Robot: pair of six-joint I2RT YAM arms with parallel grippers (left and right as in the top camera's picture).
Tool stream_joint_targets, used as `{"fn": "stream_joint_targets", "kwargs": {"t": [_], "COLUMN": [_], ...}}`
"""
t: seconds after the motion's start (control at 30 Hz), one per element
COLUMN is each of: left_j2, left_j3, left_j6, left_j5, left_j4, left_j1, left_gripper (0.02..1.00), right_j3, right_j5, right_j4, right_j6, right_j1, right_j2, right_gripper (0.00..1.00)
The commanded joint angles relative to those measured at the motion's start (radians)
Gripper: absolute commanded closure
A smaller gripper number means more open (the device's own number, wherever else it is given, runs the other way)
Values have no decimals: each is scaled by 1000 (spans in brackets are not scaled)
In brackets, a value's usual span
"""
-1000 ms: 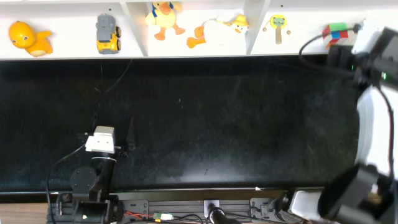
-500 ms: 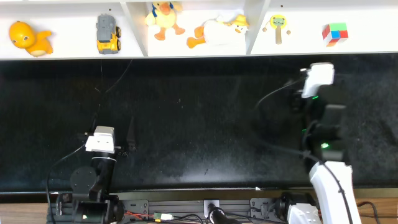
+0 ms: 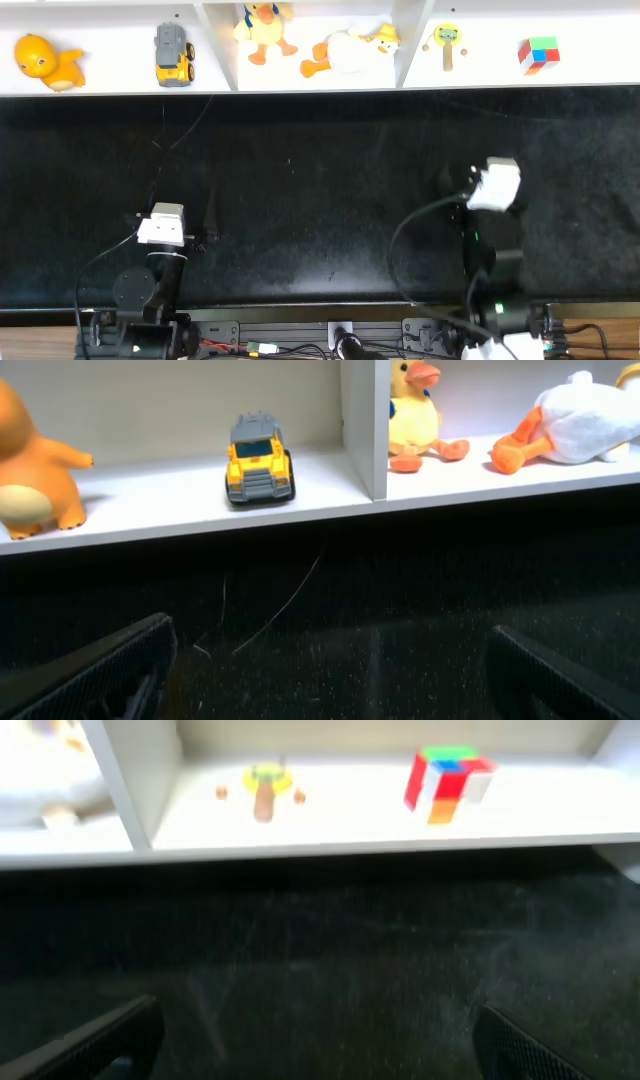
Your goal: Store Toys
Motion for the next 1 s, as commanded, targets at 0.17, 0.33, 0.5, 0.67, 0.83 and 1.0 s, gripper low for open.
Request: {"fn": "stream_joint_targets", "kwargs": {"t": [0.17, 0.33, 0.5, 0.67, 0.83, 1.0], "left_j2": [-9, -9, -9, -9, -9, -9], "left_j3": [-1, -1, -1, -1, -1, -1], "left_j6": [-18, -18, -18, -18, -18, -18], "left_j5": [-5, -5, -5, -5, -5, -5], "left_j4": [-5, -5, -5, -5, -5, -5], "left_j1": [-7, -7, -7, -7, -7, -7], "left_gripper": [20, 20, 23, 20, 20, 20], "right_j3": [-213, -246, -246, -246, -246, -246], "right_j5": [-19, -142, -162, -149, -150, -150], "right_j4": [77, 68, 63, 64, 64, 64], "right_j6": [85, 85, 73, 21, 6, 6], "right_j1": [-12, -42, -43, -53, -53, -53], "right_j2": [-316, -393, -473, -502, -502, -502], "right_gripper": [3, 5, 7, 5, 5, 7]}}
